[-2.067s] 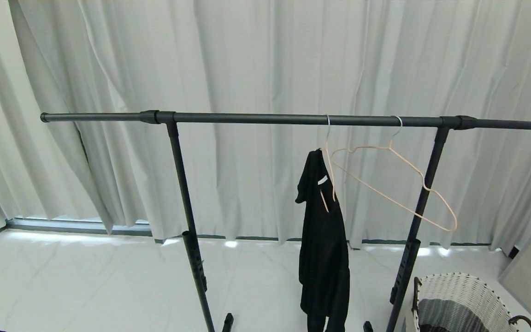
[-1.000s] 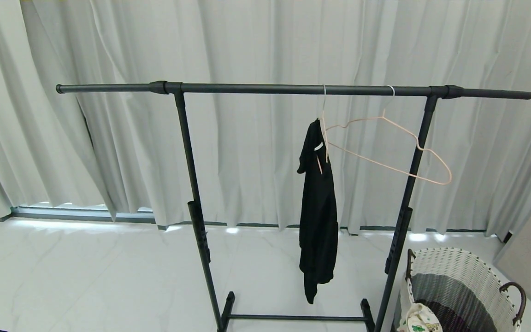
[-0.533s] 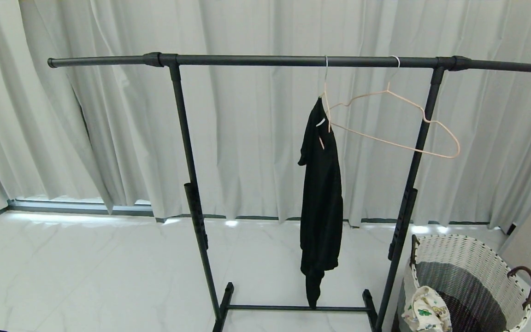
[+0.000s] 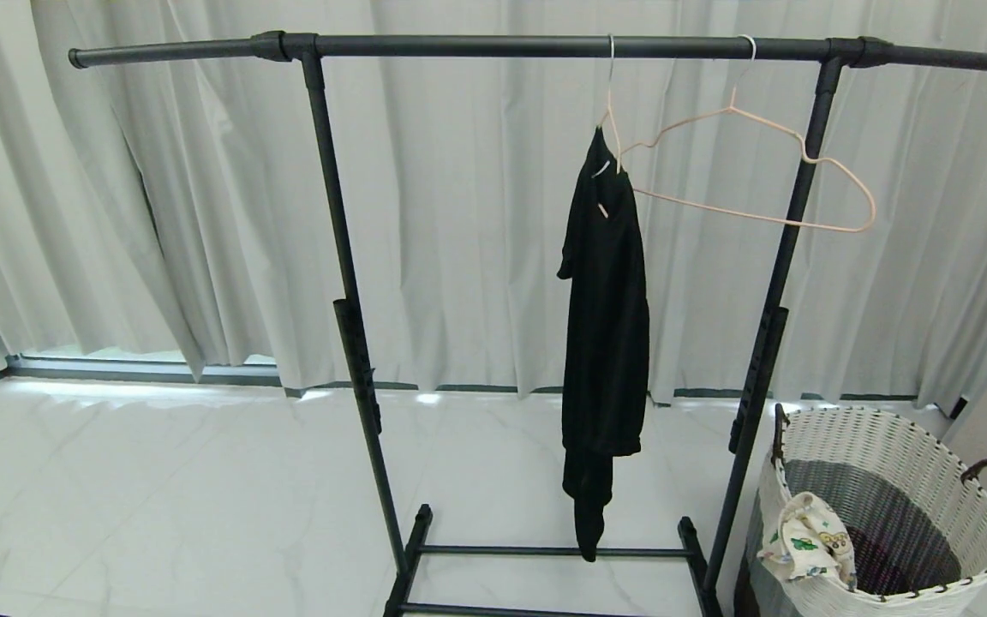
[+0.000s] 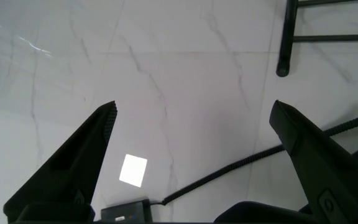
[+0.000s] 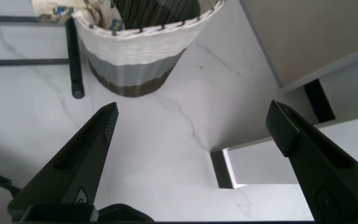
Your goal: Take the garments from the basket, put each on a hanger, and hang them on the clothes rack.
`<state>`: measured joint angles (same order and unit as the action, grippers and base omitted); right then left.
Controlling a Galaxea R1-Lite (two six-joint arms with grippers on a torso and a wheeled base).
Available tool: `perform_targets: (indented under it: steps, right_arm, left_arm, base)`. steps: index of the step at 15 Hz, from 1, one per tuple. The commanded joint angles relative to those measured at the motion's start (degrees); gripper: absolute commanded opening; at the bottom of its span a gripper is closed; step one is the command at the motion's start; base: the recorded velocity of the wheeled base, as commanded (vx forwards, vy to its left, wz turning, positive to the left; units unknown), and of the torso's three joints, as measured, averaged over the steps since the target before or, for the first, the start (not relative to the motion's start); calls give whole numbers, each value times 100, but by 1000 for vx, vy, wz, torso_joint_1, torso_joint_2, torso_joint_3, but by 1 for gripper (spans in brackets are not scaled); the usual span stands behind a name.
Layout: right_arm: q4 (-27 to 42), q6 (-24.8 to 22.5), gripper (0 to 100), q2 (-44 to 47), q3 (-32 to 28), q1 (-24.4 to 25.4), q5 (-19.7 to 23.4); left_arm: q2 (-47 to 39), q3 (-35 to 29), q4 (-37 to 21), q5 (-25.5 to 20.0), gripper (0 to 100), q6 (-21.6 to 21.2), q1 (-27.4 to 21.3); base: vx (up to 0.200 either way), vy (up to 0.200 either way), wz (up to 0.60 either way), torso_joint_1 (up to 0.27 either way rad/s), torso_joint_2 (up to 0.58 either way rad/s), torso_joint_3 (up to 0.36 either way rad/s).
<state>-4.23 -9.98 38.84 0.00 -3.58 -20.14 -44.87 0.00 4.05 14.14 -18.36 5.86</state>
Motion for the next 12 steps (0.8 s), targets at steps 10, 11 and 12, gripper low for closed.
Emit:
perform_targets:
  steps: [10, 11, 12]
  right_arm:
    - [-8, -4, 100, 106, 0, 7, 1]
    - [-8, 5, 100, 106, 0, -2, 1]
    - [-8, 5, 100, 98, 0, 7, 1]
  left_arm:
    - [-144, 0, 8, 1, 100, -10, -164]
    - [-180, 0, 0, 1, 100, -1, -217]
    - [-188, 0, 8, 1, 100, -10, -288]
  base:
    - [0, 0, 0, -8, 49, 31]
    - [0, -200, 0, -2, 7, 2]
    - [0, -200, 0, -2, 7, 7]
